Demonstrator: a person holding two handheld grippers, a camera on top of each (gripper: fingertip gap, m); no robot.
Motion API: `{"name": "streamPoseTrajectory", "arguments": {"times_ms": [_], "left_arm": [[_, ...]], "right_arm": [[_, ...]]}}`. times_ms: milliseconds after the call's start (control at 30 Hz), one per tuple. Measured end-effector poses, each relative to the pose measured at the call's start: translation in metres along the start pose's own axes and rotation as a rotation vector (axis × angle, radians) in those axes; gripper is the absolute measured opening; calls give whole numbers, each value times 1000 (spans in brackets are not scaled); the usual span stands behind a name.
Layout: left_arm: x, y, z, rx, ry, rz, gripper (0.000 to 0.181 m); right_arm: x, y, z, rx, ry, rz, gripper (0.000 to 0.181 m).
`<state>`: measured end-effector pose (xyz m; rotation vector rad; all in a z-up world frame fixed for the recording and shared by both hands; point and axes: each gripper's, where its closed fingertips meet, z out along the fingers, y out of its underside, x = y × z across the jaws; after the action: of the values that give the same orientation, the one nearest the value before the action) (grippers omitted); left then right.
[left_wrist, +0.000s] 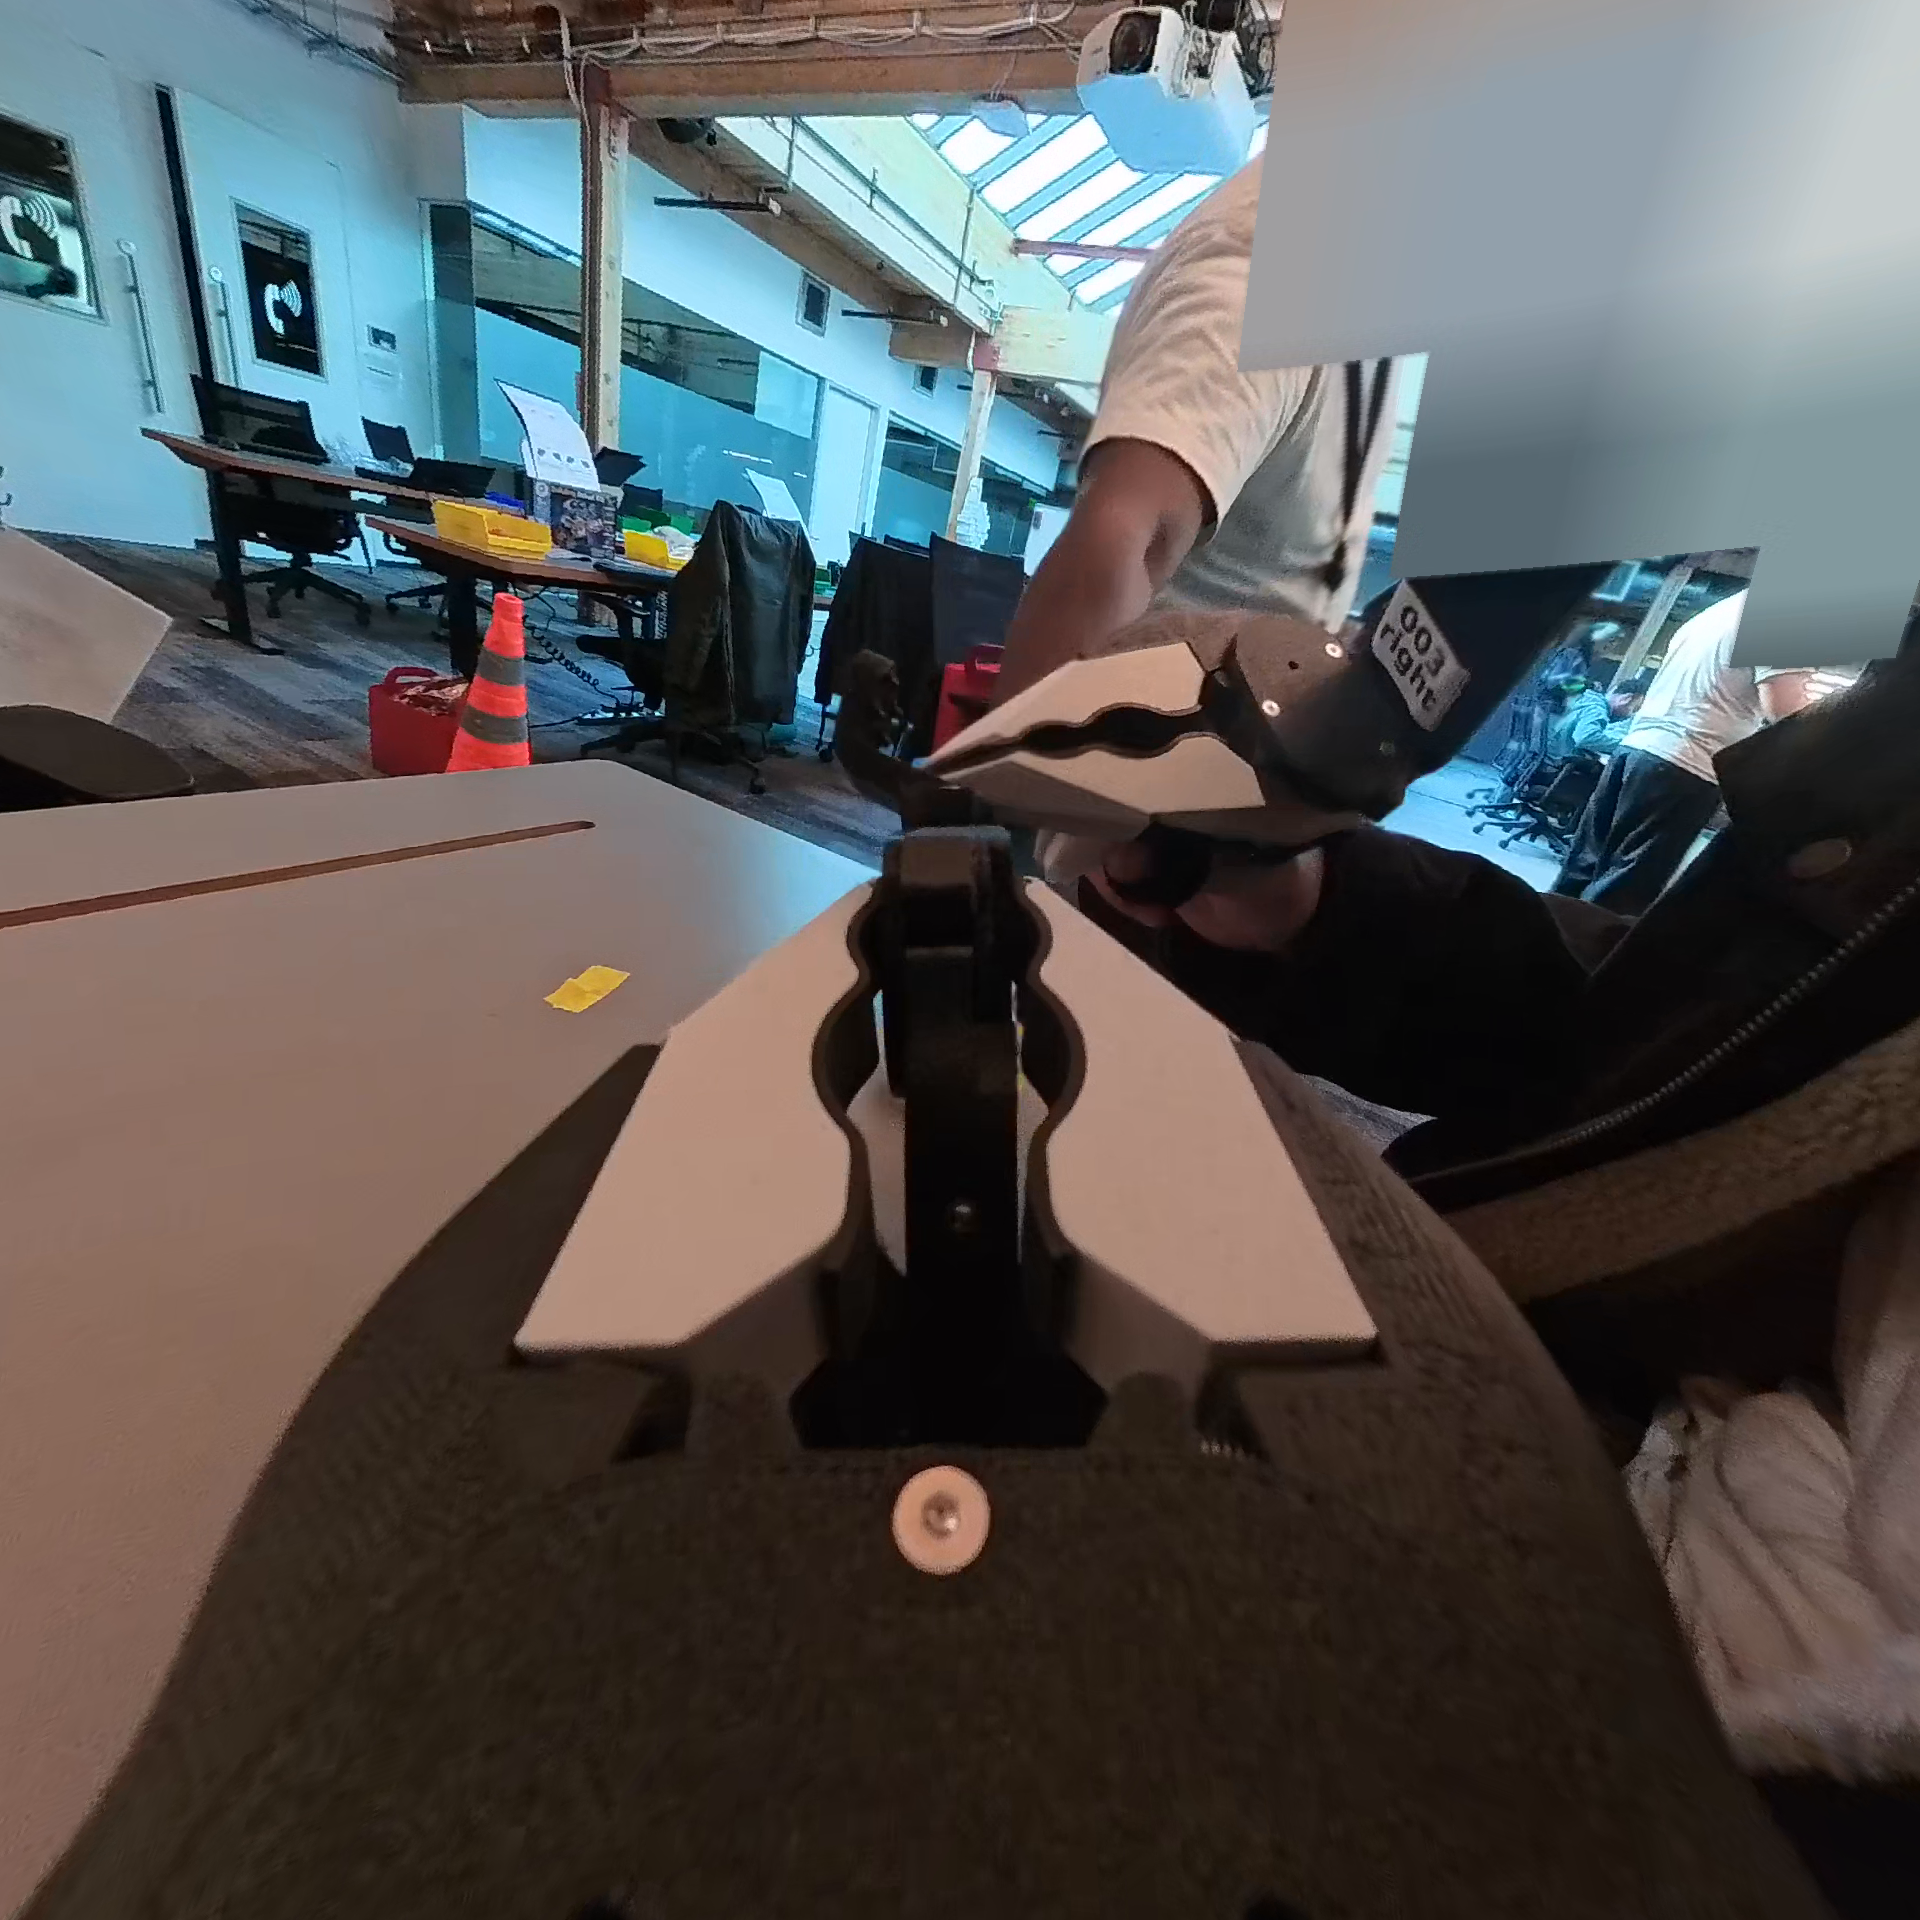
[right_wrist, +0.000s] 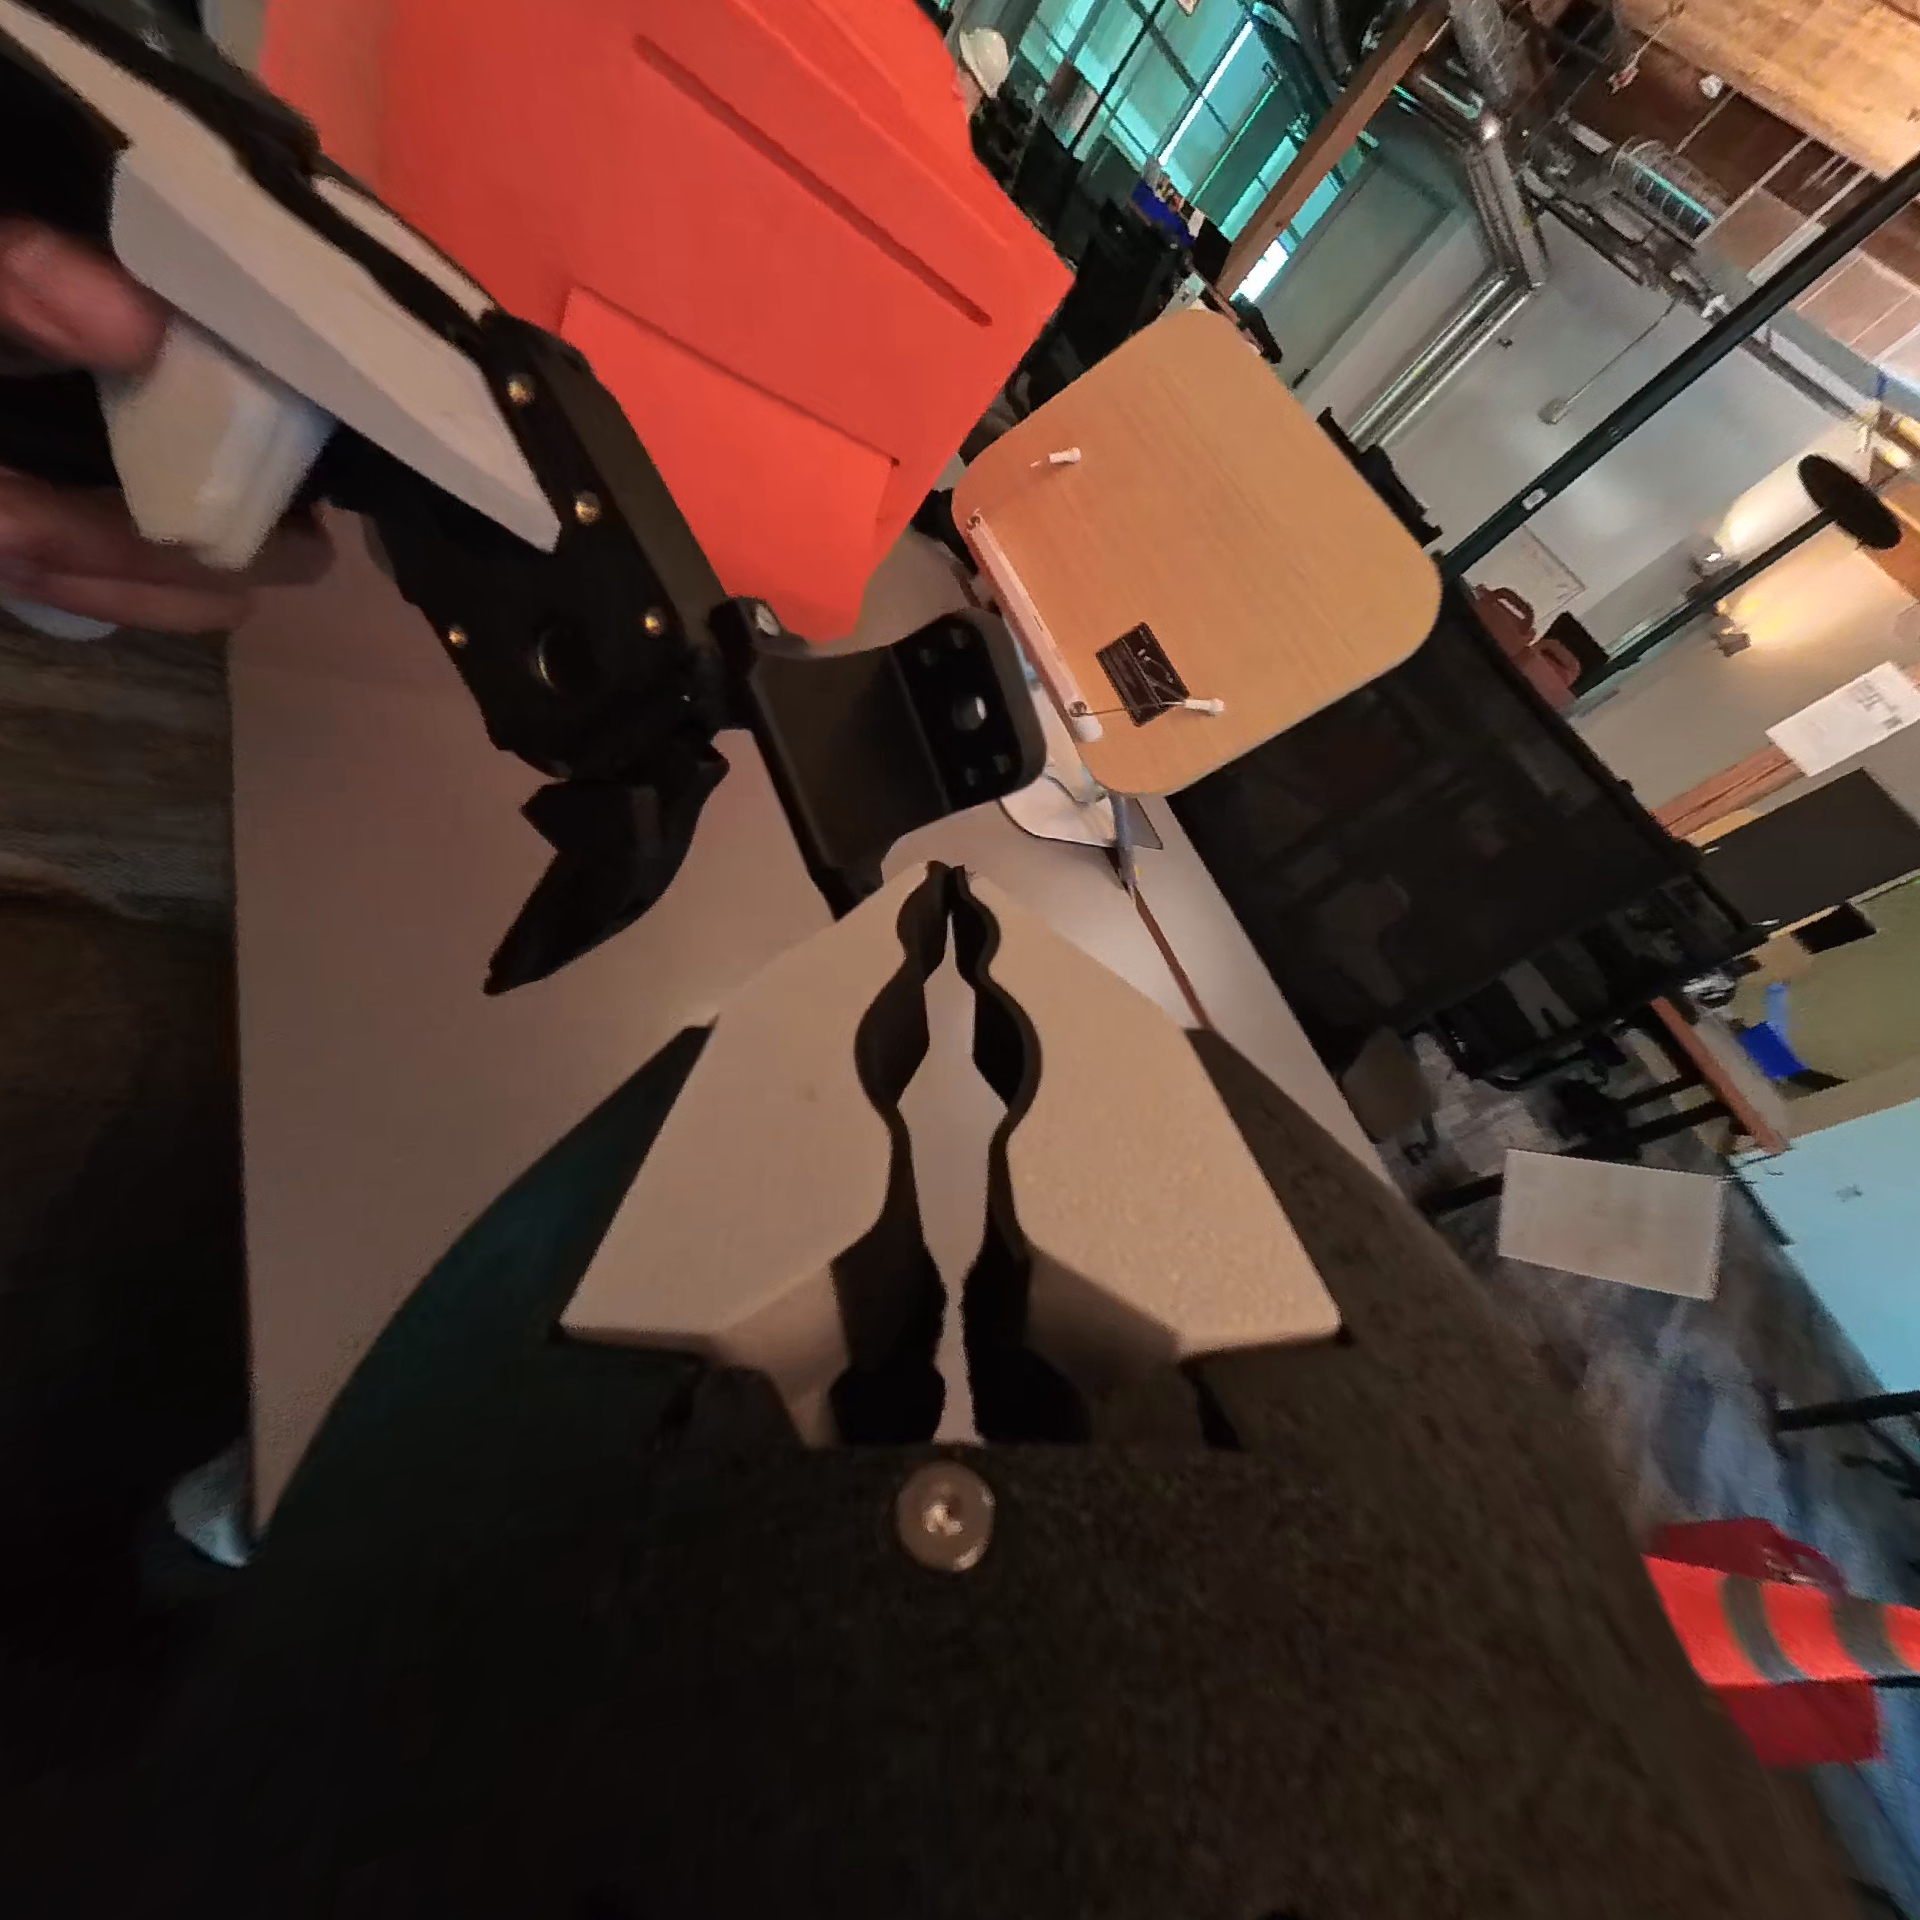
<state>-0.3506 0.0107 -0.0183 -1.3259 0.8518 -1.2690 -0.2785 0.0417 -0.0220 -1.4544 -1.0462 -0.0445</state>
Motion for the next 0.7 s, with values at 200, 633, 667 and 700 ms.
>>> {"name": "streamPoseTrajectory", "arguments": {"times_ms": [200, 633, 667, 700], "left_arm": [[-4, 0, -1, -9, -31, 23, 21], [-2, -28, -7, 115, -18, -22, 21], [1, -31, -8, 132, 2, -43, 22], [3, -35, -10, 150, 20, -66, 22]], "right_arm": [[-7, -2, -2, 2, -12, -42, 0], [-16, -60, -26, 7, -171, 36, 0], [-18, -70, -29, 26, -188, 42, 0], [-21, -79, -31, 43, -204, 48, 0]]}}
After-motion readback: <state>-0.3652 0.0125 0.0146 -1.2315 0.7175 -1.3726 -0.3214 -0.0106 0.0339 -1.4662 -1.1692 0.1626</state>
